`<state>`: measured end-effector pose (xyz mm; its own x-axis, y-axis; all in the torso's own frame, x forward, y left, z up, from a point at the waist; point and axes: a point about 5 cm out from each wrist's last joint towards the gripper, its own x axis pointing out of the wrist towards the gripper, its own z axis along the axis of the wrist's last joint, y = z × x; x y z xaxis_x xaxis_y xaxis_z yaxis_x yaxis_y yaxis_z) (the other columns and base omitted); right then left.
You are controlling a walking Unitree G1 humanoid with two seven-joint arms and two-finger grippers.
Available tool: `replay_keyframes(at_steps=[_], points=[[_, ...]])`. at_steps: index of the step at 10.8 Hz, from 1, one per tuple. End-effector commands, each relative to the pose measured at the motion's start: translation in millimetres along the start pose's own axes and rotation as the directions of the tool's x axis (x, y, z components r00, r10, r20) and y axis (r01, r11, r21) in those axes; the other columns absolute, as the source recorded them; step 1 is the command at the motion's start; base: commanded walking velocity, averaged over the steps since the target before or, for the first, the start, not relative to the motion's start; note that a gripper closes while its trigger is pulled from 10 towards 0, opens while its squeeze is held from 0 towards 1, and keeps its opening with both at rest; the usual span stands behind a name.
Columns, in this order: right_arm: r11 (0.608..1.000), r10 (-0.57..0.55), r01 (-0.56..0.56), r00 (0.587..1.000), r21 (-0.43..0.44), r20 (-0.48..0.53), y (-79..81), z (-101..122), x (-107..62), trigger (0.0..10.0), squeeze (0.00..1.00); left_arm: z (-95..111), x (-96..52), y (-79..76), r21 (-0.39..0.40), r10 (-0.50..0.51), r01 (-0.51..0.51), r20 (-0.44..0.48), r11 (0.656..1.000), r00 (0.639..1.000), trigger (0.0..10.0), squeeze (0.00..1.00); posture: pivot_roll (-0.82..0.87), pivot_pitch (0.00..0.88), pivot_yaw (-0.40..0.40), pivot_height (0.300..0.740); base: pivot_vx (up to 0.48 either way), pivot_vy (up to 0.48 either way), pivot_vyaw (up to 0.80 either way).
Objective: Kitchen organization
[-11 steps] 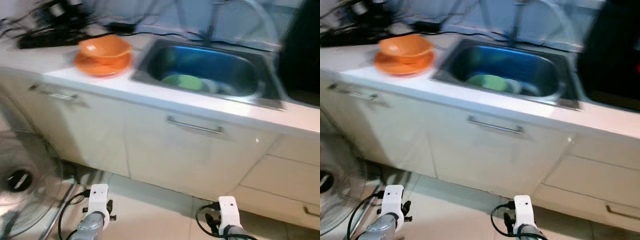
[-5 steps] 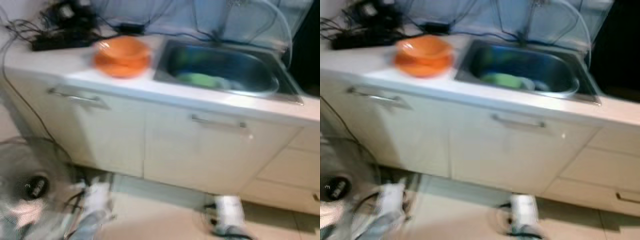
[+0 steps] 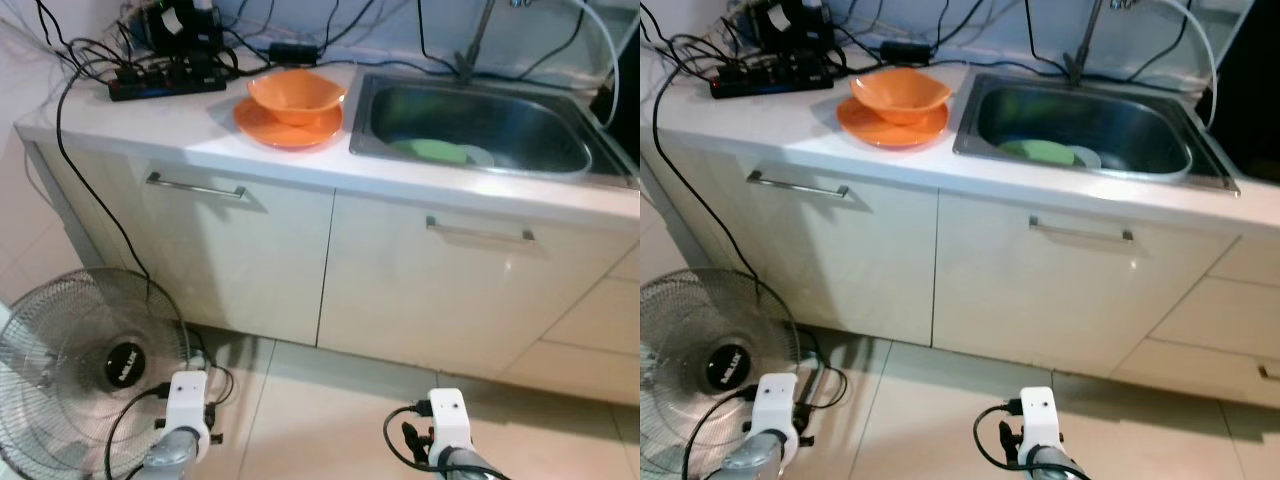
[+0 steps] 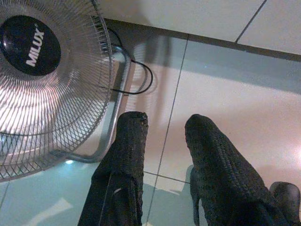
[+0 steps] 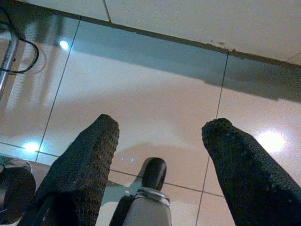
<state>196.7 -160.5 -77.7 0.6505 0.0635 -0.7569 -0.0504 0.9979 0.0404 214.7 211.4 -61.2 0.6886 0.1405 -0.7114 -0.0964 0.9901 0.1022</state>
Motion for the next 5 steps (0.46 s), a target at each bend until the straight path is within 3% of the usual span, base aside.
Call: replay_keyframes(at_steps=[1,5], points=[[1.0,-0.013,0.013,1.0,0.001,0.002,-5.4,0.0,-0.7,10.0,0.0,1.1,0.7,-5.0,0.012,-0.01,0.01,-0.006,1.0,1.0,10.0,0.0,0.17,0.042,-0.018,0.74,0.375,0.0,0.0],[1.0,-0.012,0.012,1.0,0.002,0.002,-5.2,1.9,-0.1,10.0,0.0,2.4,1.3,-4.7,0.014,-0.003,0.003,-0.012,1.0,1.0,10.0,0.0,0.18,0.038,-0.02,0.74,0.451,0.0,0.0]])
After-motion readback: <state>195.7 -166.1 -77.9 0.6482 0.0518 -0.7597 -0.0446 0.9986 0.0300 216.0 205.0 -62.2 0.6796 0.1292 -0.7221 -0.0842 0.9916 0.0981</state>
